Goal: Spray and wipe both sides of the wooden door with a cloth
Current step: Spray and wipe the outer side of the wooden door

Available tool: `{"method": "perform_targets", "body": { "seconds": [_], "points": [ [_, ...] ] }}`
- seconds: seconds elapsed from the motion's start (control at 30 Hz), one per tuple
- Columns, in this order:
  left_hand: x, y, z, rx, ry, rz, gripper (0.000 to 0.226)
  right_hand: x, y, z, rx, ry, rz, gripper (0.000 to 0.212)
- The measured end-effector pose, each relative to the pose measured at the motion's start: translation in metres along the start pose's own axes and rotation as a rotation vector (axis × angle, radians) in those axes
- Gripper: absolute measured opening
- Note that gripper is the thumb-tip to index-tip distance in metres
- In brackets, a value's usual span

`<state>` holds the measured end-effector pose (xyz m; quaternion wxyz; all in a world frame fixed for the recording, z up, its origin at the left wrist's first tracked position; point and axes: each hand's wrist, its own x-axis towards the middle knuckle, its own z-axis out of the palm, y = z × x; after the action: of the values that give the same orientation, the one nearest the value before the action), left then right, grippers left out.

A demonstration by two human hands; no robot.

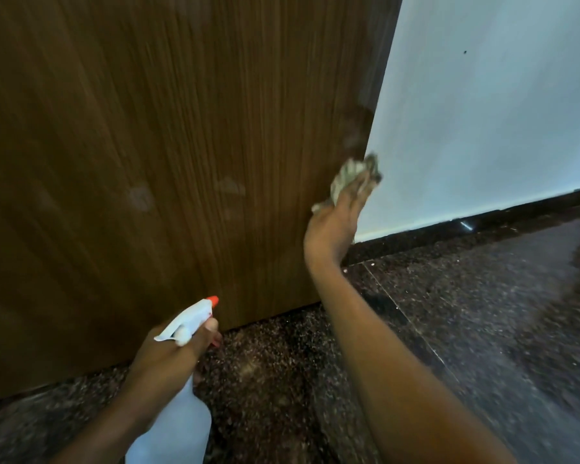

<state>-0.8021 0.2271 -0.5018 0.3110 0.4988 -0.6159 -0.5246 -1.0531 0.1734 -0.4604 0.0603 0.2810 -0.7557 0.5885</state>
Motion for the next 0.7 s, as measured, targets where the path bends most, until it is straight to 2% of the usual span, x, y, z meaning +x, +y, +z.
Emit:
{"method": "perform_targets", "body": {
  "seconds": [0.17,0.23,0.3,0.37,0.53,0.63,0.7],
  "points": [
    [-0.004,0.000,-0.010,-0.018,0.096,0.027,0.008,-0.057,0.075,-0.001,-0.135,-0.394,0.562,0.058],
    [-0.008,-0.001,-0.017,-0.044,0.134,0.020,0.014,-0.069,0.074,-0.006,-0.189,-0.576,0.660,0.052],
    [-0.008,-0.002,-0.026,-0.075,0.190,0.015,0.031,-0.084,0.060,-0.009,-0.239,-0.713,0.646,0.047],
    [-0.011,0.002,-0.041,-0.096,0.259,0.025,0.038,-0.102,0.035,-0.005,-0.178,-0.797,0.618,0.044],
    [-0.015,0.023,-0.082,-0.131,0.358,0.108,0.033,-0.128,-0.037,0.006,0.010,-0.850,0.548,0.023],
    [-0.018,0.041,-0.104,-0.149,0.384,0.084,0.024,-0.123,-0.081,-0.005,-0.057,-0.902,0.450,0.006],
    [-0.024,0.063,-0.121,-0.144,0.383,0.055,0.020,-0.116,-0.115,-0.017,-0.141,-0.930,0.419,0.005]
  ]
}}
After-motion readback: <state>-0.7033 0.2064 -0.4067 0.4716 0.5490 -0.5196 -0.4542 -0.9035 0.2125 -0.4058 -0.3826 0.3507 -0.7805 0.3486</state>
